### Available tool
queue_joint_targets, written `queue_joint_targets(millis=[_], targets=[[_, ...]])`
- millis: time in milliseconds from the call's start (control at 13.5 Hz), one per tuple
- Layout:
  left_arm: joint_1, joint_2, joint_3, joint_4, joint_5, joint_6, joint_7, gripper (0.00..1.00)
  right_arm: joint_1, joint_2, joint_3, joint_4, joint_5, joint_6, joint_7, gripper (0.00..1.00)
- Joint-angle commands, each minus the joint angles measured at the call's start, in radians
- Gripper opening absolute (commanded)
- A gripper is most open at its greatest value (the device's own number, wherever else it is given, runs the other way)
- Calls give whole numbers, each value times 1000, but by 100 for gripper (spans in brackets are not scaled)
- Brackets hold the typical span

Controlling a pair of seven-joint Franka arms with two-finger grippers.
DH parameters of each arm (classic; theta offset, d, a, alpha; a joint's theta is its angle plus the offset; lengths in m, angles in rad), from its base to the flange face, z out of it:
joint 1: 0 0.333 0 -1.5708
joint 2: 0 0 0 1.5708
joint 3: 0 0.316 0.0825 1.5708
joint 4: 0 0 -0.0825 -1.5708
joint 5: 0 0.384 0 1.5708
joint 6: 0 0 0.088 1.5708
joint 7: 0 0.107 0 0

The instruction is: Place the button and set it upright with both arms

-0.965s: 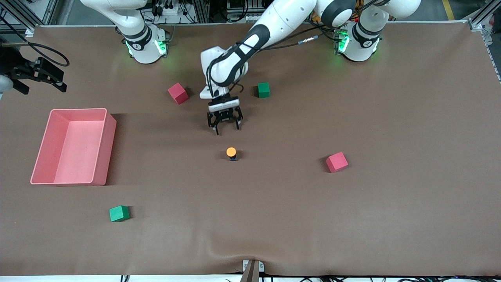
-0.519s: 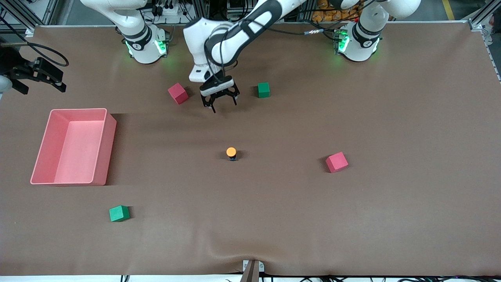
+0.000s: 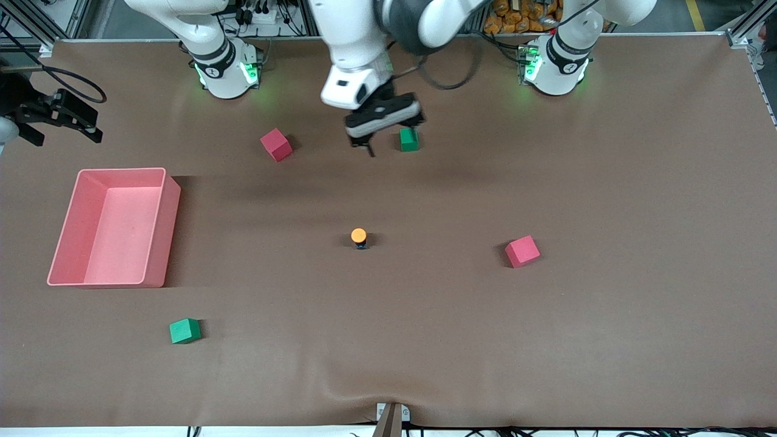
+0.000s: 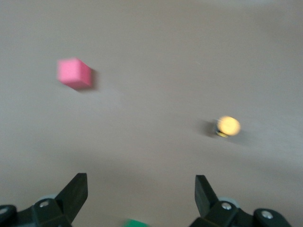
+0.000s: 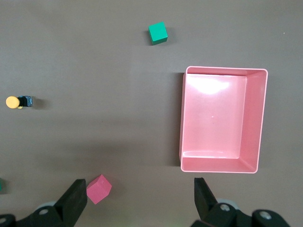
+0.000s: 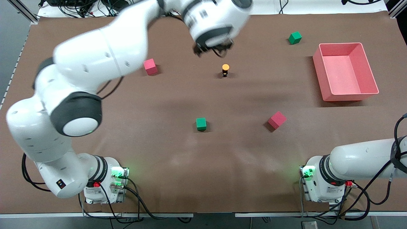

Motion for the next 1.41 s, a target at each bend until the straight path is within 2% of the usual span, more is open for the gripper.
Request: queue_joint_targets(millis=[0, 297, 445, 890, 1039, 1336], targets=[[140, -92, -5, -37, -95, -19, 207, 100, -24, -9, 14, -1, 18, -8, -9, 100], [432, -185, -5, -39, -226, -57, 641, 100, -24, -9, 14, -1, 18, -8, -11, 100], [538, -200, -8, -39, -243, -56, 707, 100, -24, -9, 14, -1, 18, -8, -11, 100], [719, -243, -13, -48, -264, -48, 866, 100, -23, -9, 14, -1, 18, -7, -13, 100], [797, -298, -6, -104, -379, -38, 963, 100, -27, -9, 14, -1, 42, -7, -13, 100], [804, -405, 50, -230, -392, -30, 1065, 100, -35, -9, 13, -1, 52, -8, -14, 100]])
